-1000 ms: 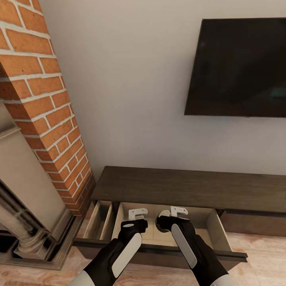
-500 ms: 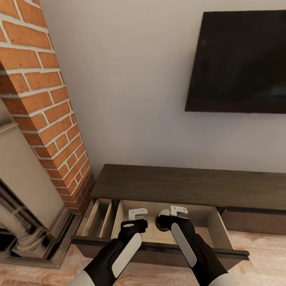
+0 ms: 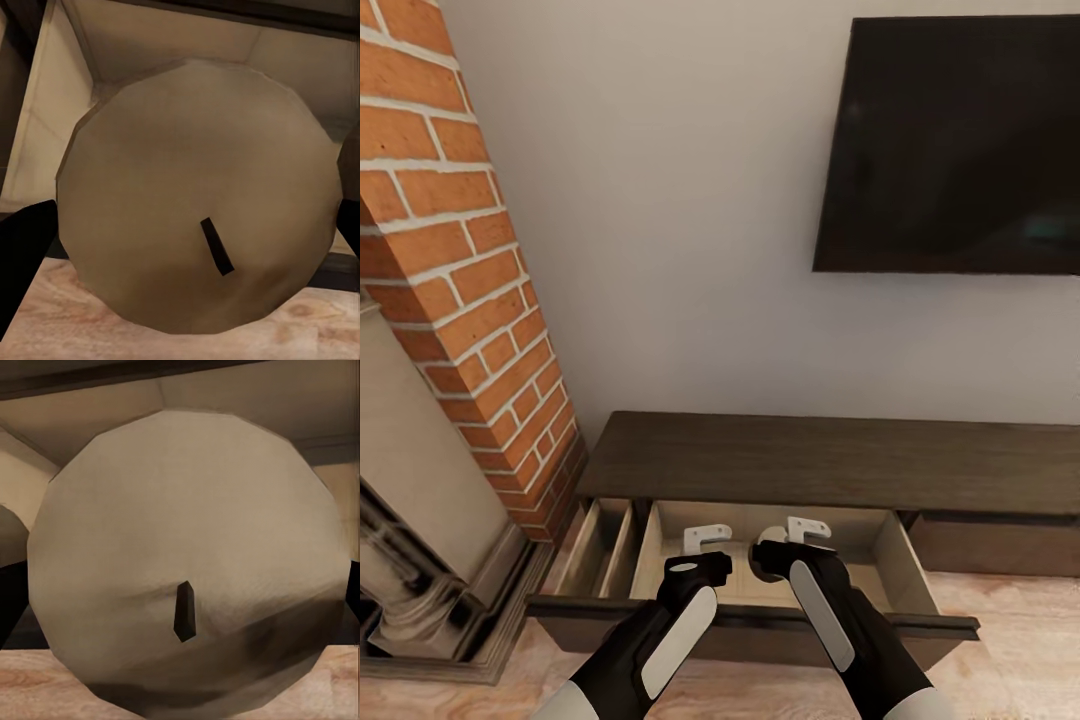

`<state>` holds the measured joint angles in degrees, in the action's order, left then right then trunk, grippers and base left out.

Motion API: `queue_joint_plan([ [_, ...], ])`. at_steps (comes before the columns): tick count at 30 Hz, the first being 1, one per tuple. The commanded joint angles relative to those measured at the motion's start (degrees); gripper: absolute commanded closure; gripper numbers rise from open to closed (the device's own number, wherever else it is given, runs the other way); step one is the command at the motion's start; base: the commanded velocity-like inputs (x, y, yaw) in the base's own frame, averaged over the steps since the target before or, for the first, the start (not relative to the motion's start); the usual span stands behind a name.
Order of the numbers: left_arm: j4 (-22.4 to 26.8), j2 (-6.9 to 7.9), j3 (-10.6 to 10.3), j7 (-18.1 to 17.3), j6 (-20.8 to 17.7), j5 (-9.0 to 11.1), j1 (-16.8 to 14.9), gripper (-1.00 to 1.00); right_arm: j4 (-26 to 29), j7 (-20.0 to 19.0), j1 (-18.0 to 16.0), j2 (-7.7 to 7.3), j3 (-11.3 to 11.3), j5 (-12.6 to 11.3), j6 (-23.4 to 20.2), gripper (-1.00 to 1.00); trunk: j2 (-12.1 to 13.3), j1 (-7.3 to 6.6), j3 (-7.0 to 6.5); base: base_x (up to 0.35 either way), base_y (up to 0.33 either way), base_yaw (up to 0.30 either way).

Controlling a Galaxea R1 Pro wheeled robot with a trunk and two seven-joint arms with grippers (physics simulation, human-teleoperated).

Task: Place each of the two pumpkins and all three candles from the living room inside a cabinet in the living room (use any cabinet), then make sure every cabinet is closed, and position the cauldron so it is next to a table in the living room.

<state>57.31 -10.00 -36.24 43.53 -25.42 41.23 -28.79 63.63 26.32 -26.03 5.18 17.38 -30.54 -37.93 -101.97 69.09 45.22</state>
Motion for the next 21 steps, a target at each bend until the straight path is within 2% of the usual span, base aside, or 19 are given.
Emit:
queue_joint_plan([
  [1,0.1,0.0,-0.1,0.4,-0.2,0.2,0.0,1.0,0.1,0.6,-0.1,0.0,0.1,-0.5,0.0,1.0,-0.4,0.22,0.18,0.0,0.0,-0.181],
  [4,0.1,0.0,-0.1,0.4,-0.2,0.2,0.0,1.0,0.1,0.6,-0.1,0.11,0.1,-0.4,0.0,1.0,-1.6,0.88,0.62,0.0,0.0,-0.093],
  [14,0.7,0.0,-0.1,0.4,-0.1,0.2,0.0,1.0,0.1,0.6,-0.1,0.22,0.1,-0.4,0.0,1.0,-1.6,0.88,0.6,0.003,0.001,-0.007],
  [21,0.8,0.0,0.0,0.4,-0.2,0.2,0.0,1.0,0.1,0.6,-0.1,0.27,0.2,-0.4,0.0,1.0,-1.6,0.88,0.6,0.081,0.042,0.0],
])
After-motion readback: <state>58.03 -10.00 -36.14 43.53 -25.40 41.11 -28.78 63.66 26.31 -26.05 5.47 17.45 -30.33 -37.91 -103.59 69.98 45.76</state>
